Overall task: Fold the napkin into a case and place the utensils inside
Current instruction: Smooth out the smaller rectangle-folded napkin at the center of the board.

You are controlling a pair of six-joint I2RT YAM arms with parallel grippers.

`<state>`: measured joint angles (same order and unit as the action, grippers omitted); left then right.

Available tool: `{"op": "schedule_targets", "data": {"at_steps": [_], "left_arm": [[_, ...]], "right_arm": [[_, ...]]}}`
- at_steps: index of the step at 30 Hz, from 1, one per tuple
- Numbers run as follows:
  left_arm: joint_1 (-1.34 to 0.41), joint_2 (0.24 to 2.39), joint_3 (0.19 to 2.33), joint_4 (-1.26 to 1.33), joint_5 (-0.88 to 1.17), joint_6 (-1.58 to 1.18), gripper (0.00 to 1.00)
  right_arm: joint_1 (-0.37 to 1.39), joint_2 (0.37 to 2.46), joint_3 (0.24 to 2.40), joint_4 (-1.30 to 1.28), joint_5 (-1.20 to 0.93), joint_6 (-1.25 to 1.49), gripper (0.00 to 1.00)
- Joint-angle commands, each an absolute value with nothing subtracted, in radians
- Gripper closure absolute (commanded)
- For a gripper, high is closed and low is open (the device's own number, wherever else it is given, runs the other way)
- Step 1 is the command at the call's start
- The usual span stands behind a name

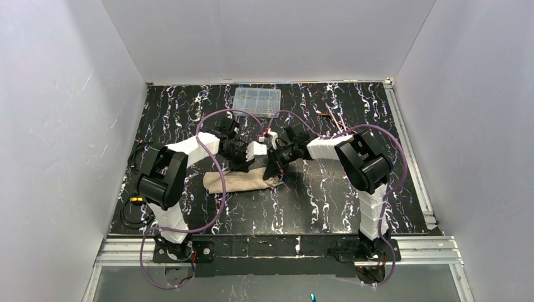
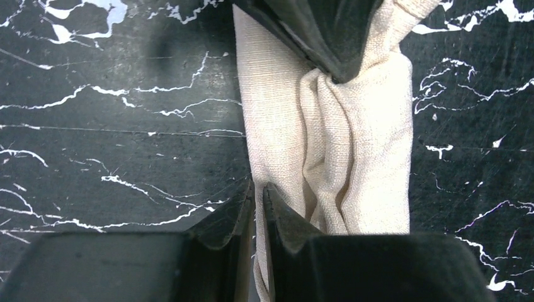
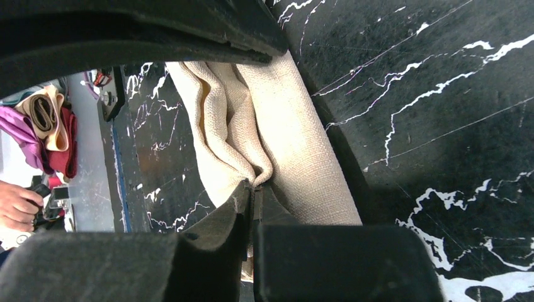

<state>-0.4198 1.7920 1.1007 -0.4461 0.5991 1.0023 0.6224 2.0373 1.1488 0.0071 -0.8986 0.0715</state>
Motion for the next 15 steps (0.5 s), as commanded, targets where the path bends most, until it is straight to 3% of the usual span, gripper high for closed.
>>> {"op": "schedule_targets", "data": {"at_steps": [1, 15], "left_arm": [[-0.43, 1.762, 1.081, -0.459, 0.625, 1.088, 0.9], [-0.447, 1.738, 1.03, -0.42, 0.59, 1.148, 0.9]], "right_arm": [[0.626, 2.013, 1.146, 0.059, -0.914, 0.105, 0.93], [0.627, 1.966, 1.229, -0.018, -0.925, 0.093, 0.93]]}}
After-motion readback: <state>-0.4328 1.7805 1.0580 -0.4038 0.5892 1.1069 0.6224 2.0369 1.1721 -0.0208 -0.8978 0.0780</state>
